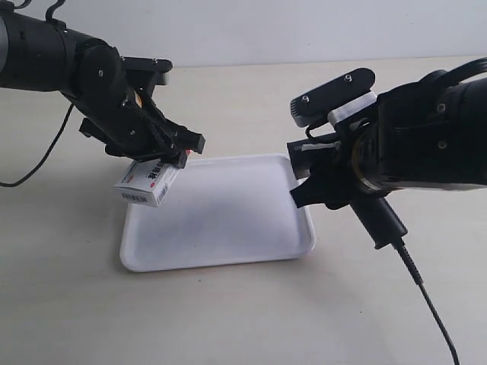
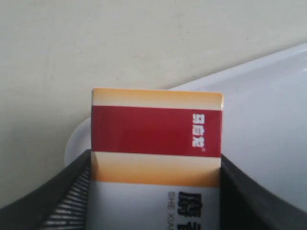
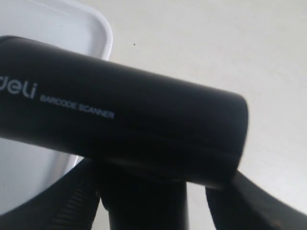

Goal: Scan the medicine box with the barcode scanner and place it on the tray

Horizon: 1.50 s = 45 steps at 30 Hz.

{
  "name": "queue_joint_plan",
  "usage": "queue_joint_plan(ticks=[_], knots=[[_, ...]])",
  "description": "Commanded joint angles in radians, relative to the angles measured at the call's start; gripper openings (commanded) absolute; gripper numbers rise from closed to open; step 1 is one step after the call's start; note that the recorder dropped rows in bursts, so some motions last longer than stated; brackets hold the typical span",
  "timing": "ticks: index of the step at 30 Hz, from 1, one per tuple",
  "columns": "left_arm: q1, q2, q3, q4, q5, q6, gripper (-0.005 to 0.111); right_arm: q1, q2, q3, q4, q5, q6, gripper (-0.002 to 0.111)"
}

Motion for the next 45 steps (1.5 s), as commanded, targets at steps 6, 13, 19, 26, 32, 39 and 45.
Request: queue_joint_plan(ticks=[6, 13, 19, 26, 32, 39, 45], knots=[[-0.005, -0.002, -0.007, -0.009, 0.028, -0.006, 0.002, -0.072, 0.023, -0.012, -0.053, 0.091, 0.056, 0.000], [-0.051, -0.002, -0.007, -0.019, 0.047, 0.065, 0.002, -0.213, 0.061, 0.015, 0.029, -0.169, 0.002, 0.000], [-0.114, -0.002, -0.007, -0.019, 0.060, 0.120, 0.002, -0.297, 0.131, 0.019, 0.027, -0.273, 0.000, 0.000], [-0.156, 0.006, 0.021, -0.019, 0.006, 0.154, 0.002, -0.345, 0.208, 0.019, 0.010, -0.325, 0.007, 0.000], [-0.156, 0.037, 0.021, -0.019, -0.032, 0.154, 0.002, -0.347, 0.241, 0.019, 0.007, -0.323, 0.009, 0.000], [-0.156, 0.097, 0.019, -0.012, -0.089, 0.161, 0.027, -0.347, 0.241, 0.019, 0.007, -0.261, 0.089, 0.032], [-0.156, 0.070, 0.015, -0.005, -0.069, 0.205, 0.105, -0.347, 0.186, 0.016, 0.013, -0.370, 0.099, 0.090]])
